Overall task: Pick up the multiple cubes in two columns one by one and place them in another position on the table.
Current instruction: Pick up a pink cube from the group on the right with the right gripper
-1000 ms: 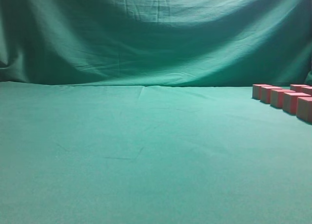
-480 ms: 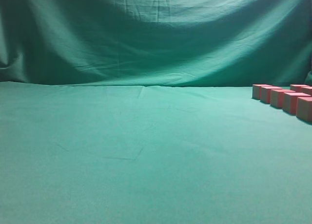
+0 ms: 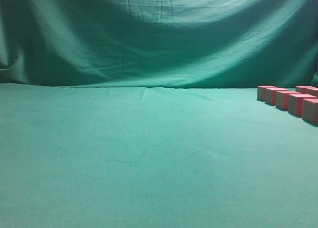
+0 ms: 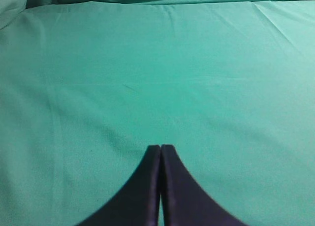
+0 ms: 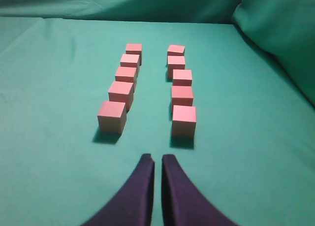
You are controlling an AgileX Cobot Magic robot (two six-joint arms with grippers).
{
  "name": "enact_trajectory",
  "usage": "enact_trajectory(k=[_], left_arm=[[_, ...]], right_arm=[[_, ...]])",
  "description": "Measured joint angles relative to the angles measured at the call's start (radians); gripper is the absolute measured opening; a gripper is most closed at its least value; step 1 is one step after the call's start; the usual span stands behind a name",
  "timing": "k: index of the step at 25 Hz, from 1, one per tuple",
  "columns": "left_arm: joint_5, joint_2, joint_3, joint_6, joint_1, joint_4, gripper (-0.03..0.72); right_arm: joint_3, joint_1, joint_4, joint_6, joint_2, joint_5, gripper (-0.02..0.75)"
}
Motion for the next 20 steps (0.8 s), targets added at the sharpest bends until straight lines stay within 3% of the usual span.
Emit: enact_trajectory(k=[5, 9, 14, 20], left_arm=[[0.000, 0.000, 0.000, 0.000, 0.000, 0.000, 0.000], [0.000, 0.000, 0.000, 0.000, 0.000, 0.000, 0.000], [0.000, 0.000, 0.000, 0.000, 0.000, 0.000, 0.000], [0.000, 0.000, 0.000, 0.000, 0.000, 0.000, 0.000]], right_arm=[[0.002, 0.000, 0.134, 0.021, 0.000, -0.178, 0.046], [0.002, 0.000, 0.167, 0.034, 0.000, -0.358, 0.046], [-0.061, 0.000, 0.190, 0.041, 0.012, -0.250, 0.046], [-0.267, 0.000, 0.192, 0.041, 0.234, -0.158, 0.046]])
